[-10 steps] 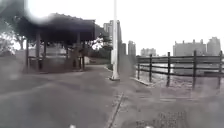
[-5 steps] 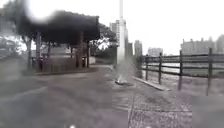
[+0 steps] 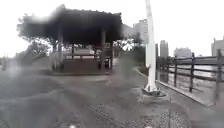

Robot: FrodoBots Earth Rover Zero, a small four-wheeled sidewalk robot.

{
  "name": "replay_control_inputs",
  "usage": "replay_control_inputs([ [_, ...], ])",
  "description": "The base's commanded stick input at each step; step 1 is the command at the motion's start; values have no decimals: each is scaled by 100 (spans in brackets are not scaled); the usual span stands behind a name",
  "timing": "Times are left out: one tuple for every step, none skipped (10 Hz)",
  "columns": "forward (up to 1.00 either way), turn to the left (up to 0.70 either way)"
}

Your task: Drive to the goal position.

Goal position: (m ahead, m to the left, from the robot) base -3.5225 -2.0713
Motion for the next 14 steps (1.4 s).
replay_control_inputs([
  [100, 0],
  [100, 0],
  [100, 0],
  [100, -11],
  [100, -35],
  [100, -39],
  [100, -40],
  [100, -40],
  [100, -24],
  [100, -1],
  [100, 0],
  [100, -12],
  [100, -30],
  [100, -32],
])
